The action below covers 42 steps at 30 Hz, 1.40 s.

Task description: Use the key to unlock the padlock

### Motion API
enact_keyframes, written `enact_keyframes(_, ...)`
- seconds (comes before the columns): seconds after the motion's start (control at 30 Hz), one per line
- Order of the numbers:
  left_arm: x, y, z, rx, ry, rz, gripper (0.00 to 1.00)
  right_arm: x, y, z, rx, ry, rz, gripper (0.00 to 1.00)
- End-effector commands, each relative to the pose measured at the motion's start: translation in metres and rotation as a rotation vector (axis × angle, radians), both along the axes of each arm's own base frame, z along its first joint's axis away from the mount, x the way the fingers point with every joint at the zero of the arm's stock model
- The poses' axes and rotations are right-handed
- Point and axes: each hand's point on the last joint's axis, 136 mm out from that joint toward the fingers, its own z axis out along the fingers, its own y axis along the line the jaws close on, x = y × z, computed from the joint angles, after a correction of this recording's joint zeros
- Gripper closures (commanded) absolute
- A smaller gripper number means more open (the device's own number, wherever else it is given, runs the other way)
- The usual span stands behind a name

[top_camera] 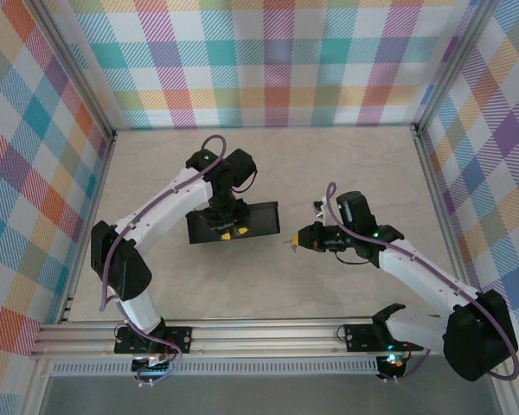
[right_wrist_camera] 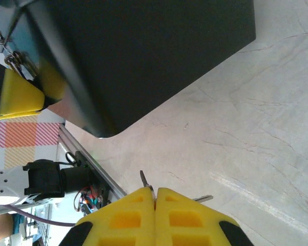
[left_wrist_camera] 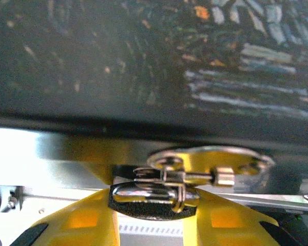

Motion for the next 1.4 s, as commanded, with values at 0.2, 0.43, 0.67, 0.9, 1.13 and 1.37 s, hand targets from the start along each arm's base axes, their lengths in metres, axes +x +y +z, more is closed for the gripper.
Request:
enact_keyframes(0.2,-0.038,-0.002,0.031,0.005,0.158,0.028,0.85,-0.007,0.006,0.016,0.022,-0.023,0.067,1.0)
enact_keyframes(0.43,-0.057,-0.013,0.038,-0.034,0.259,0.019,0.81,-0.007,0.007,0.011,0.018,-0.007,0.069,1.0)
enact_keyframes(0.67,-0.047,-0.033,0.038,-0.085,0.299,-0.008,0.64,-0.009,0.006,0.014,0.017,-0.004,0.072,0.99)
enact_keyframes(0.9,-0.019,-0.047,0.029,-0.092,0.273,-0.042,0.55,-0.007,0.006,0.015,0.011,0.002,0.064,0.99)
enact_keyframes(1.13,0.013,-0.041,0.048,-0.099,0.116,-0.075,0.47,-0.007,0.006,0.018,0.008,0.003,0.061,0.99)
enact_keyframes(1.37,0.038,-0.017,0.069,-0.05,-0.112,-0.14,0.46,-0.011,0.008,0.024,0.006,0.016,0.056,1.0)
